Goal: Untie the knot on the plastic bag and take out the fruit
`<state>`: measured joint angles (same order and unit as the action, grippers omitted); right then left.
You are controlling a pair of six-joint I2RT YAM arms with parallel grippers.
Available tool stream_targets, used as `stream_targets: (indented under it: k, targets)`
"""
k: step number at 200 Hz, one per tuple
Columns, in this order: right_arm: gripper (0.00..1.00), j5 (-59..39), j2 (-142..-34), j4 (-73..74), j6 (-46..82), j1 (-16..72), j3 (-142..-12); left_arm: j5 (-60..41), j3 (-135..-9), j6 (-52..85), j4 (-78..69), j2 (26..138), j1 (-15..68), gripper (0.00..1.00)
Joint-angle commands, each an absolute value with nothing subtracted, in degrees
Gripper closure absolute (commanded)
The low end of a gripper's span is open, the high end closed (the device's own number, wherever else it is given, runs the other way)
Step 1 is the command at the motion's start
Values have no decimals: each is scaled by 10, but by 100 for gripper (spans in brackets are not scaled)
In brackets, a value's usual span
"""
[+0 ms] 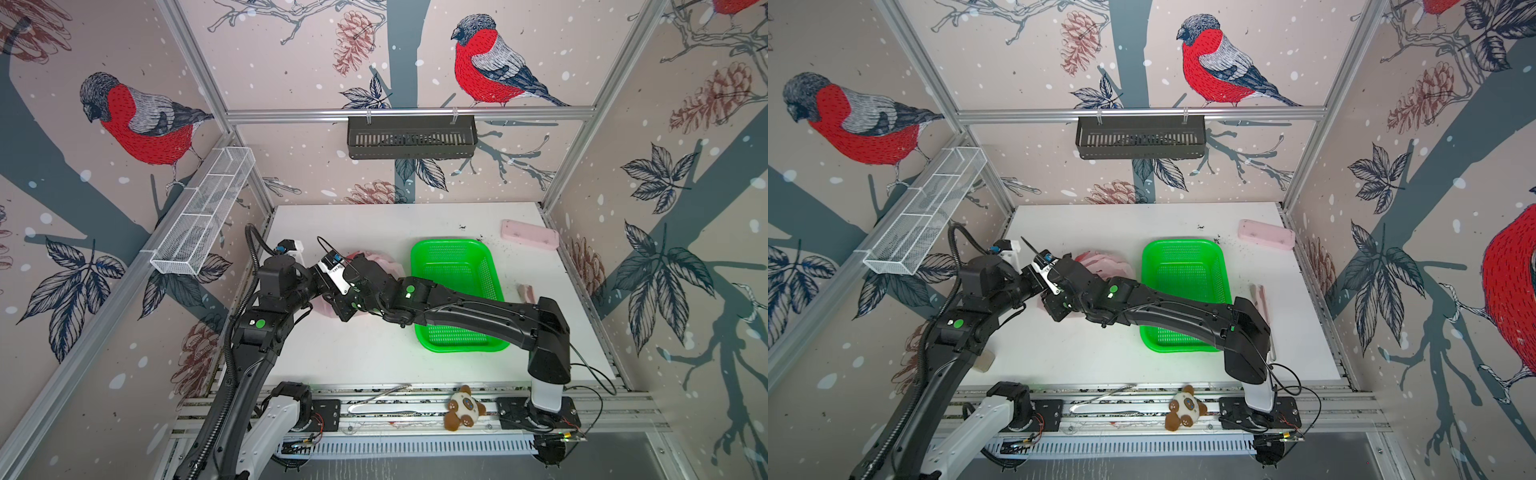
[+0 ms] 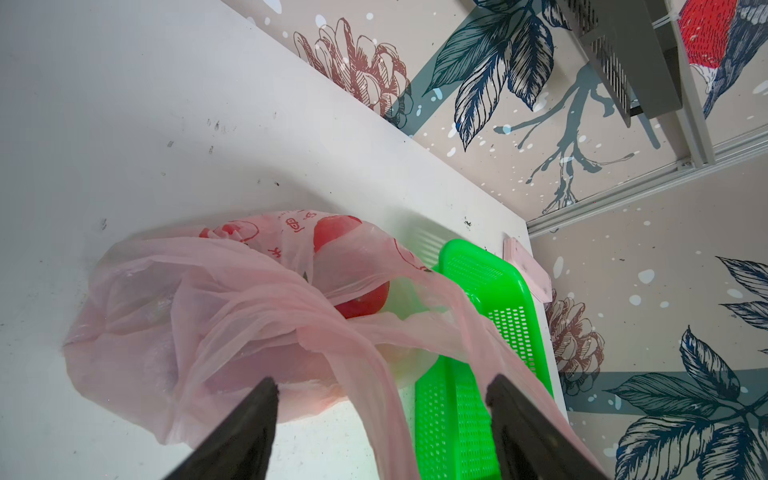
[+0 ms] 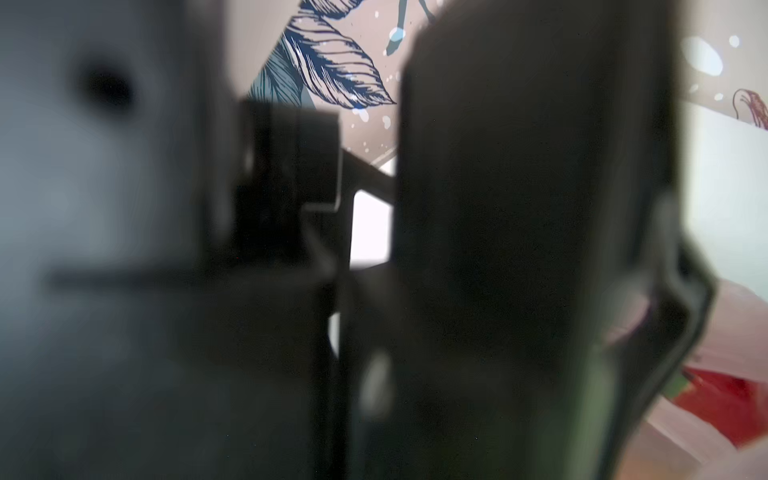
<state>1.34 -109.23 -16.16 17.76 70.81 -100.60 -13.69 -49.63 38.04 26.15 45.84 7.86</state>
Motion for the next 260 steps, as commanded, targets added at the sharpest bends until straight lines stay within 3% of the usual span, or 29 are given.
stream_targets:
  k: [1, 54, 126, 173, 260]
  targets:
    - [71, 9, -1099, -165, 138, 709, -1028, -150, -500, 379, 268, 457, 69, 19]
    - [69, 1, -1105, -199, 74, 705, -1074, -223, -483, 395, 215, 484, 14, 17]
    - [83, -18, -1104, -213, -5, 682, -1072, -378, -454, 441, 118, 550, -13, 15]
    - [87, 1, -1102, -220, -65, 680, -1058, -462, -430, 489, 102, 552, -54, 7]
    - [92, -26, -1060, -179, -169, 682, -983, -547, -352, 643, -60, 546, -67, 6]
